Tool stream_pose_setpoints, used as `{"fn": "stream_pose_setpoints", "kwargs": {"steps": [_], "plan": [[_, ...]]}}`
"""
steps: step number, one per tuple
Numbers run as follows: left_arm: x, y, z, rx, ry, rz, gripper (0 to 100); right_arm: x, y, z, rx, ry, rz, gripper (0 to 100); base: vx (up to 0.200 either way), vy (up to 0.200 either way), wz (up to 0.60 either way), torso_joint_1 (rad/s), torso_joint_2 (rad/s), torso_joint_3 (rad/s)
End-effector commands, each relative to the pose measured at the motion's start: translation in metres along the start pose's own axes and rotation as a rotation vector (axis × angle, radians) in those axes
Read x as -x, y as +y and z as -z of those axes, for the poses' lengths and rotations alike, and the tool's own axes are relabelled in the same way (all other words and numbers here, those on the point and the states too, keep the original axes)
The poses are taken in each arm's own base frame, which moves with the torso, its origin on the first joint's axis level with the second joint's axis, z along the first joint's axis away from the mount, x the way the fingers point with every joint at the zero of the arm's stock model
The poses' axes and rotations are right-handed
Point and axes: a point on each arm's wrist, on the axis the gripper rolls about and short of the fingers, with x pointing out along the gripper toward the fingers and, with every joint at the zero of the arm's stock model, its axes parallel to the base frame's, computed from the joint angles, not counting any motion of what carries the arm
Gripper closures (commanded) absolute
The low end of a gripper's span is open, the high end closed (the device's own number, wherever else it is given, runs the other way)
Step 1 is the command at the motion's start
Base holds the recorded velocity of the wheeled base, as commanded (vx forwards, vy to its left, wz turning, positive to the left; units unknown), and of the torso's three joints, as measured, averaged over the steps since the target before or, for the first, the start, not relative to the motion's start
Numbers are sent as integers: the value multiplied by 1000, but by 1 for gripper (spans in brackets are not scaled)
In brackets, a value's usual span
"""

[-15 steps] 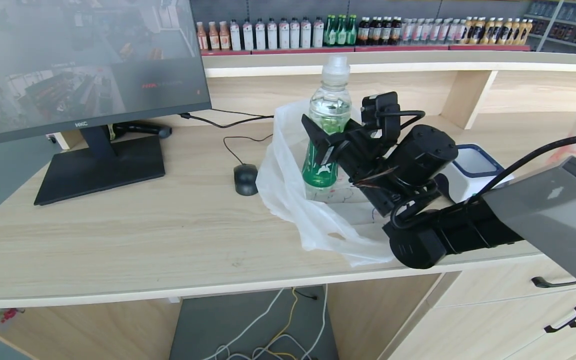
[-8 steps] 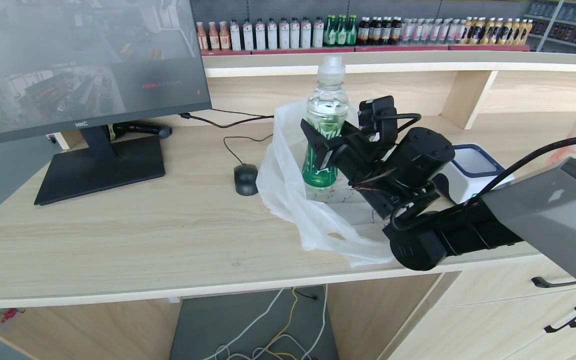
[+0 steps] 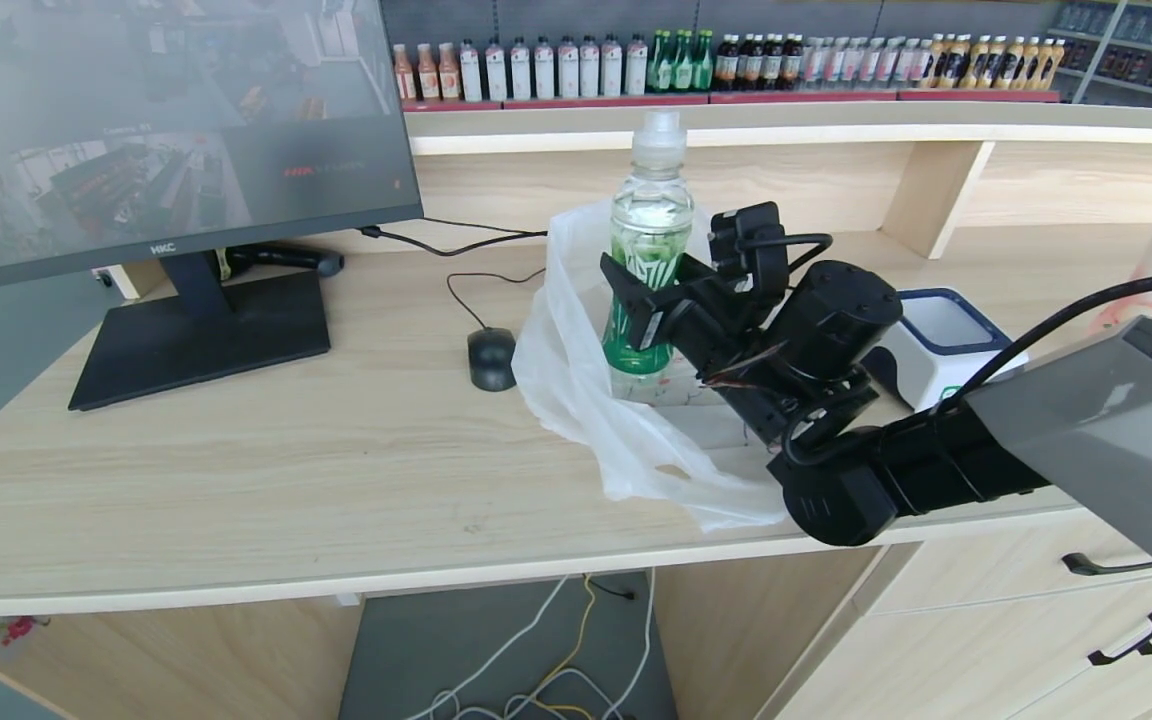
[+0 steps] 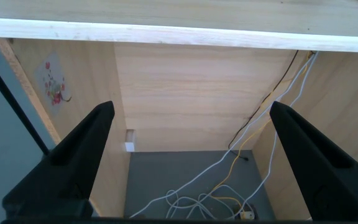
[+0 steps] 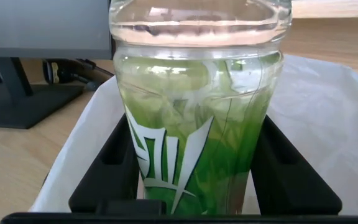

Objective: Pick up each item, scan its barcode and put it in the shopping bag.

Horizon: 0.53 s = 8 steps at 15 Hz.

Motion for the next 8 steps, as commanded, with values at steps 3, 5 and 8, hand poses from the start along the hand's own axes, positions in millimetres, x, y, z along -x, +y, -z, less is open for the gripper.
{"fn": "stream_pose_setpoints", "kwargs": {"steps": [3,5,8], "plan": [[0,0,0,0,-1,-1,0,0,0,-5,0,-4,1,100,0,0,0,0,0,0],[0,0,0,0,-1,-1,0,1,0,-5,0,-5,0,0,0,0,0,0,0,0],[0,0,0,0,-1,-1,0,12,6,-18,-15,10,28,0,0,0,0,0,0,0]]}}
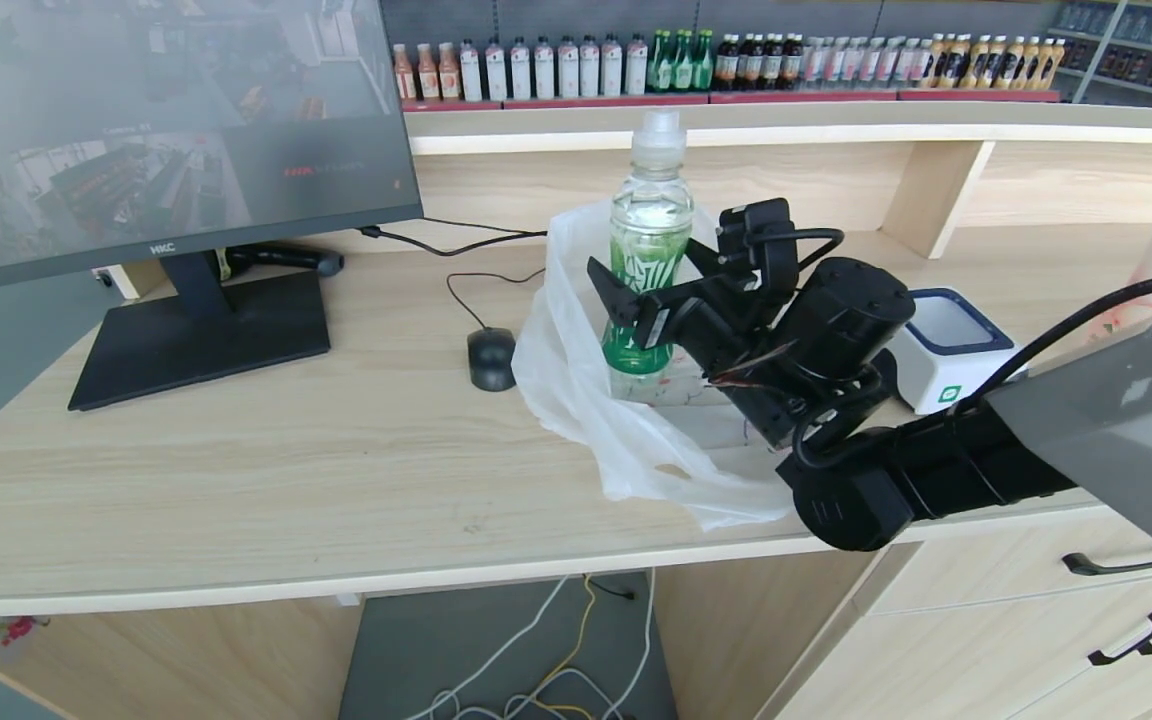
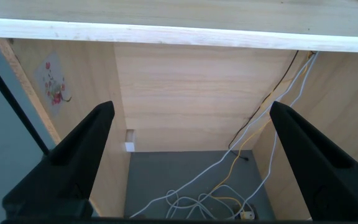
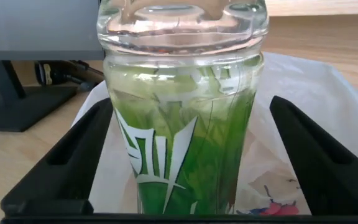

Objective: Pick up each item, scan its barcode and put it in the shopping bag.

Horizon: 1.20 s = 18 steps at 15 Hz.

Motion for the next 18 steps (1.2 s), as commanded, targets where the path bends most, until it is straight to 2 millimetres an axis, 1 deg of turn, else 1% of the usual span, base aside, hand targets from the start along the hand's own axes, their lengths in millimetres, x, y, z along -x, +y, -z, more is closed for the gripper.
{"fn": "stream_pose_setpoints", "kwargs": {"steps": [1,2,3,4,5,6,8,9,11,12,14,16,17,18], "plan": [[0,0,0,0,-1,-1,0,8,6,-13,-6,-12,-25,0,0,0,0,0,0,0],[0,0,0,0,-1,-1,0,14,7,-20,-8,-21,-28,0,0,0,0,0,0,0],[0,0,0,0,-1,-1,0,23,9,-22,-8,-12,-33,0,0,0,0,0,0,0],[0,0,0,0,-1,-1,0,37,13,-26,-12,-8,-46,0,0,0,0,0,0,0],[0,0,0,0,-1,1,0,46,16,-29,-15,-7,-56,0,0,0,0,0,0,0],[0,0,0,0,-1,-1,0,60,23,-37,-22,-7,-73,0,0,0,0,0,0,0],[0,0,0,0,-1,-1,0,79,25,-50,-8,-17,-84,0,0,0,0,0,0,0],[0,0,0,0,-1,-1,0,89,26,-53,-9,-18,-90,0,0,0,0,0,0,0],[0,0,0,0,-1,-1,0,113,22,-60,-7,-4,-88,0,0,0,0,0,0,0],[0,0,0,0,-1,-1,0,122,17,-65,0,-6,-78,0,0,0,0,0,0,0],[0,0,0,0,-1,-1,0,141,14,-75,0,-8,-78,0,0,0,0,0,0,0],[0,0,0,0,-1,-1,0,155,13,-78,7,6,-79,0,0,0,0,0,0,0],[0,0,0,0,-1,-1,0,158,12,-80,7,3,-79,0,0,0,0,0,0,0],[0,0,0,-3,-1,1,0,166,11,-82,8,9,-80,0,0,0,0,0,0,0]]}}
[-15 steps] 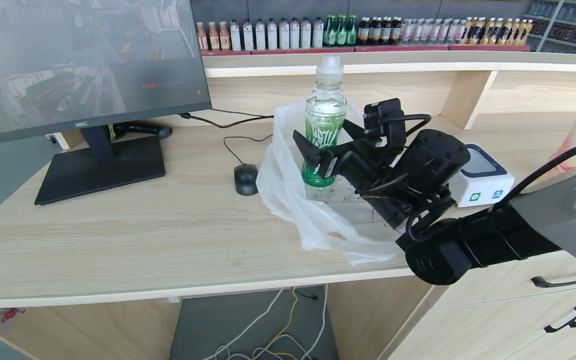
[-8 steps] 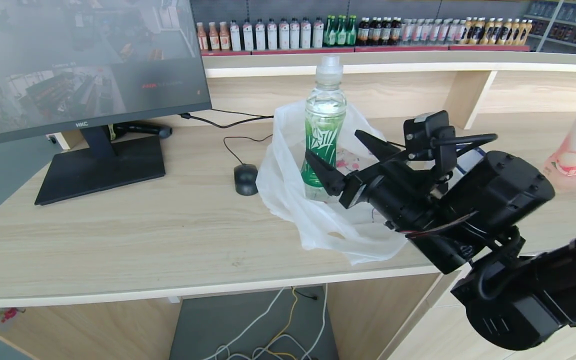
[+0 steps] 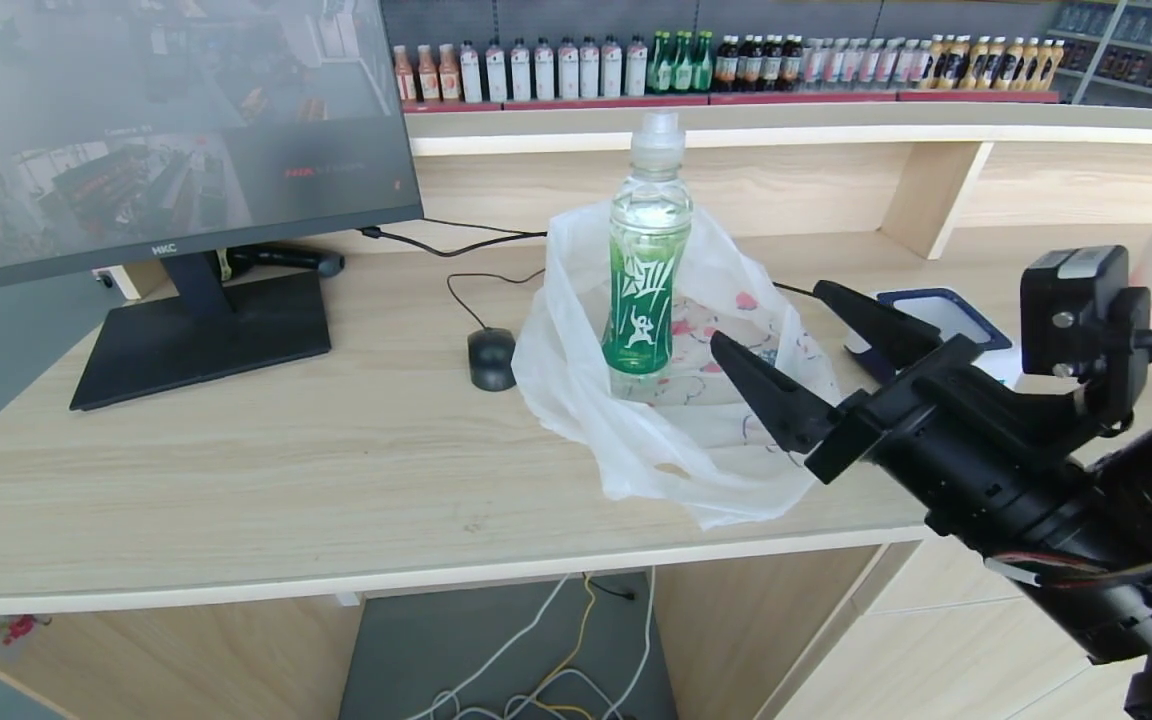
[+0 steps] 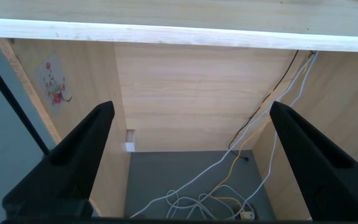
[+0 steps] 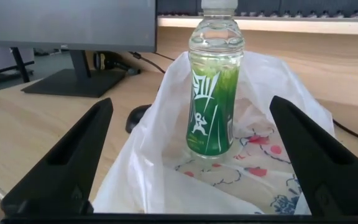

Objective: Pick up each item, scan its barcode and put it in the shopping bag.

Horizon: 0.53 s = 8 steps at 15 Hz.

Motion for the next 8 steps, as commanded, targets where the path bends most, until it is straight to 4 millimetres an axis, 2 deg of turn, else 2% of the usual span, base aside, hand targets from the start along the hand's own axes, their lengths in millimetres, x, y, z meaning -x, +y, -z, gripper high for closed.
{"fn": "stream_pose_setpoints", "kwargs": {"steps": [1,4,5,8], "plan": [[0,0,0,-1,-1,1,0,18,-1,-10,3,-16,2,0,0,0,0,0,0,0],[0,0,0,4,-1,-1,0,33,-3,-13,2,-21,7,0,0,0,0,0,0,0],[0,0,0,5,-1,-1,0,37,-4,-21,7,-51,8,0,0,0,0,0,0,0],[0,0,0,4,-1,-1,0,36,-4,-26,13,-73,11,0,0,0,0,0,0,0]]}}
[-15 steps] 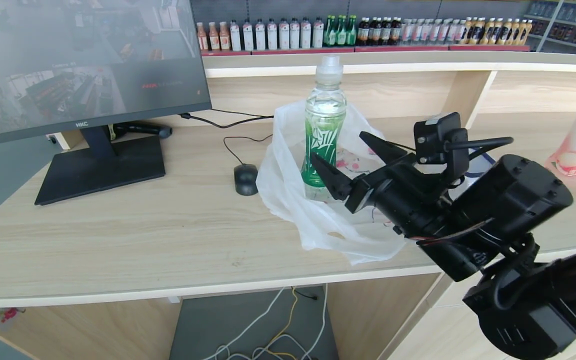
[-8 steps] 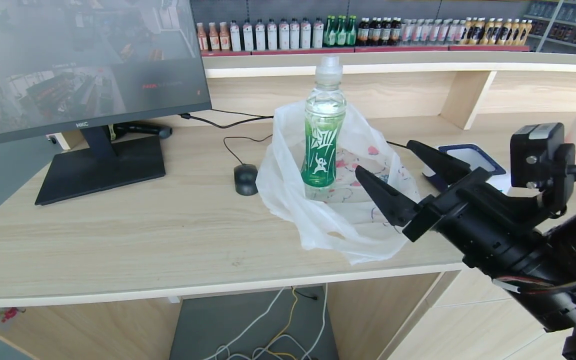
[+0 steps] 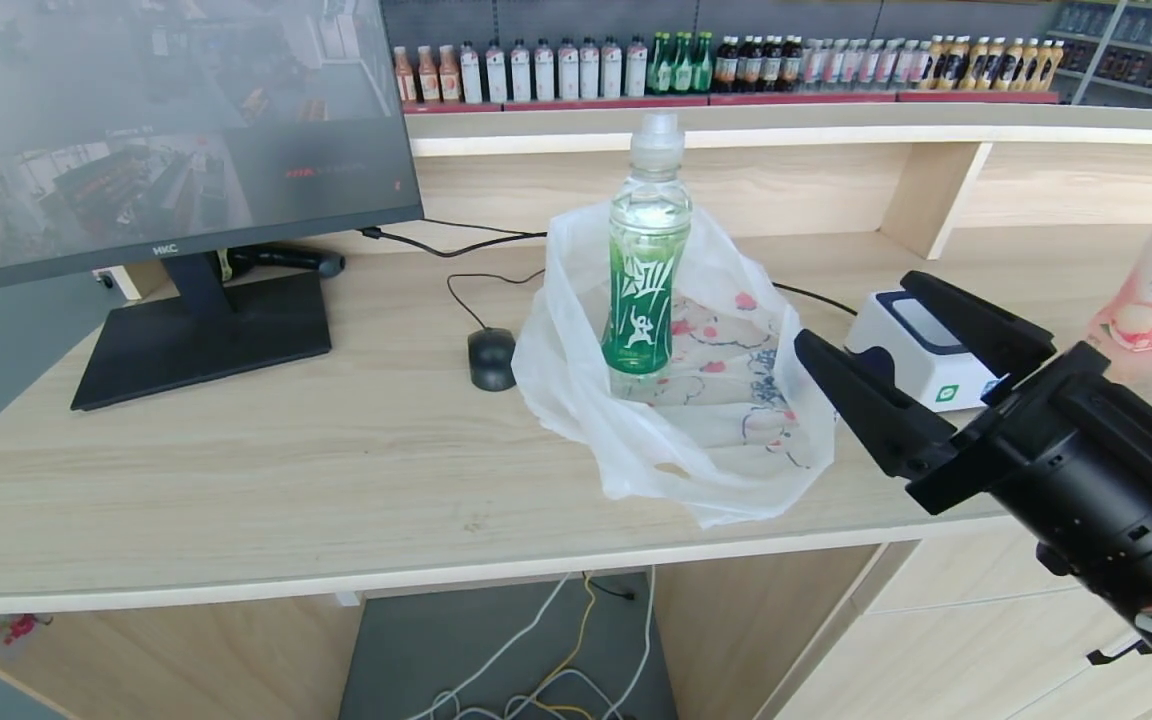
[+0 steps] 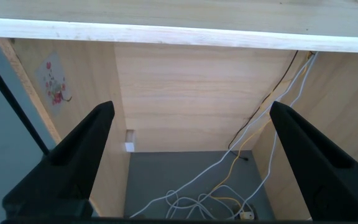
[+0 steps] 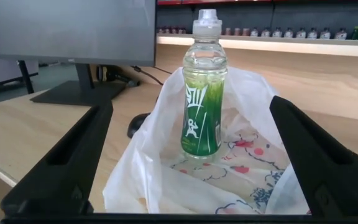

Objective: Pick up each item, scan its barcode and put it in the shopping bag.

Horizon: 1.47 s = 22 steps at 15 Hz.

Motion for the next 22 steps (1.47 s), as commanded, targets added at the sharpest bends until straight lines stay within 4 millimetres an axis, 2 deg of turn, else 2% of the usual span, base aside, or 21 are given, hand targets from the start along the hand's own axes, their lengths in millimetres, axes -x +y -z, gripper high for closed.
{"fn": "stream_pose_setpoints", "kwargs": {"steps": [1,6,9,15,19,22], "plan": [[0,0,0,0,-1,-1,0,1,0,-5,0,-18,1,0,0,0,0,0,0,0],[0,0,0,0,-1,-1,0,4,-3,-8,6,-31,9,0,0,-160,0,-3,3,2],[0,0,0,0,-1,-1,0,0,-3,2,10,2,10,0,0,-200,0,9,6,1],[0,0,0,4,-1,-1,0,2,-3,6,31,21,7,0,0,-200,0,2,2,3],[0,0,0,6,-1,-1,0,12,-3,8,34,44,4,0,0,-200,0,0,4,2],[0,0,0,6,-1,-1,0,12,-3,8,34,46,4,0,0,-200,0,2,2,4]]}}
